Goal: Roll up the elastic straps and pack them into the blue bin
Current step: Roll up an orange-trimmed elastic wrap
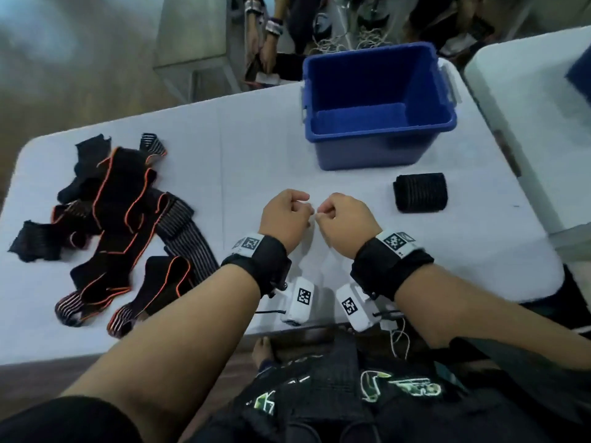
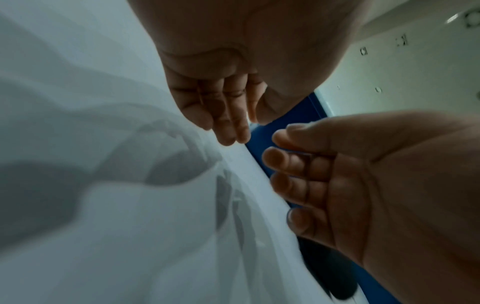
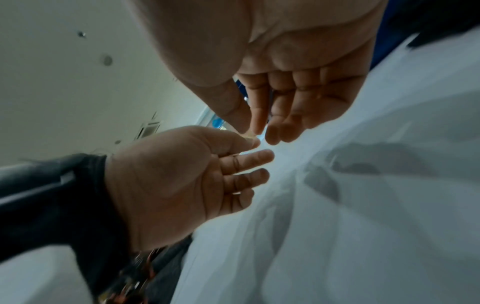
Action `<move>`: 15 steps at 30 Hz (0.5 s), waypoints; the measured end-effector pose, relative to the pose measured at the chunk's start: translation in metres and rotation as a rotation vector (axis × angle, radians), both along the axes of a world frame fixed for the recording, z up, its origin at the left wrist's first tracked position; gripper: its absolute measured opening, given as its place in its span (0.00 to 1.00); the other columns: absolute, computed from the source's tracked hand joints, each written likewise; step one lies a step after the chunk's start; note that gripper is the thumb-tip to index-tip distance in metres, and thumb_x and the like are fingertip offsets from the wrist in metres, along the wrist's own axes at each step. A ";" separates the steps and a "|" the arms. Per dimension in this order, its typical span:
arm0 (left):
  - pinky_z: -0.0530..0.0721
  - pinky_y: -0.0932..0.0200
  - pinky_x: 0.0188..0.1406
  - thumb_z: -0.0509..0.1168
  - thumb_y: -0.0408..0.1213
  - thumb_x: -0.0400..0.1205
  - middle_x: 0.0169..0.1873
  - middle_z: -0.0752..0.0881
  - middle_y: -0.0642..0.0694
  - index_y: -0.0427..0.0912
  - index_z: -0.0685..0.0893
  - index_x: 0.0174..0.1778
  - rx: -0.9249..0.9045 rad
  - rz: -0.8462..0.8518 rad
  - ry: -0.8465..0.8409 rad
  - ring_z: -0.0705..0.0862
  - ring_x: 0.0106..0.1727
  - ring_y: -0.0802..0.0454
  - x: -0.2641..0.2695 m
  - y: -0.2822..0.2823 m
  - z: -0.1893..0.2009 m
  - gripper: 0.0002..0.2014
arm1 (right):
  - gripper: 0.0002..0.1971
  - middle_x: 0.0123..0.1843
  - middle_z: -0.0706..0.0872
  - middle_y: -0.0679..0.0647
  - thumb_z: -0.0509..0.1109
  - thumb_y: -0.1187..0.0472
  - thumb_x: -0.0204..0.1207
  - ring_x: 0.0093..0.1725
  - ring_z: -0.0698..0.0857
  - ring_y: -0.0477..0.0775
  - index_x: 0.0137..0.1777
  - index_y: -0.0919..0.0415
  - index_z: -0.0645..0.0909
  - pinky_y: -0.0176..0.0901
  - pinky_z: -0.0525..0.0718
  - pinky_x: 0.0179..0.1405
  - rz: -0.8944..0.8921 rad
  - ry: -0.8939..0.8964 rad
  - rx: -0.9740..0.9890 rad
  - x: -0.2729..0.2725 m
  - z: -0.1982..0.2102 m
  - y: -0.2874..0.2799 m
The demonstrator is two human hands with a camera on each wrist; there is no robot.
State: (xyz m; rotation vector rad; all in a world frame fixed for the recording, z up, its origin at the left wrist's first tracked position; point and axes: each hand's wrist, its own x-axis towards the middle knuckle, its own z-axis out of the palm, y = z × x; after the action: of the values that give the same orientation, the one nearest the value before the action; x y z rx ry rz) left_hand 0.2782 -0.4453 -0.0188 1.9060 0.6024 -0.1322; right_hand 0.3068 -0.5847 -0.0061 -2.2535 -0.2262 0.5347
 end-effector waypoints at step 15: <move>0.83 0.60 0.46 0.73 0.39 0.80 0.40 0.88 0.55 0.52 0.87 0.46 0.374 0.473 -0.047 0.86 0.42 0.58 -0.205 0.188 0.043 0.03 | 0.06 0.47 0.86 0.50 0.66 0.57 0.81 0.50 0.83 0.53 0.44 0.55 0.82 0.44 0.78 0.48 0.587 -0.066 -0.105 -0.074 0.010 0.148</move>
State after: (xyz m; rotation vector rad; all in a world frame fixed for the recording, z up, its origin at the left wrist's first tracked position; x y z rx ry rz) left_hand 0.0734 -0.2575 0.0242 2.0545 1.0853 0.3500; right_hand 0.2330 -0.4367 0.0034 -2.2950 -0.9283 0.7873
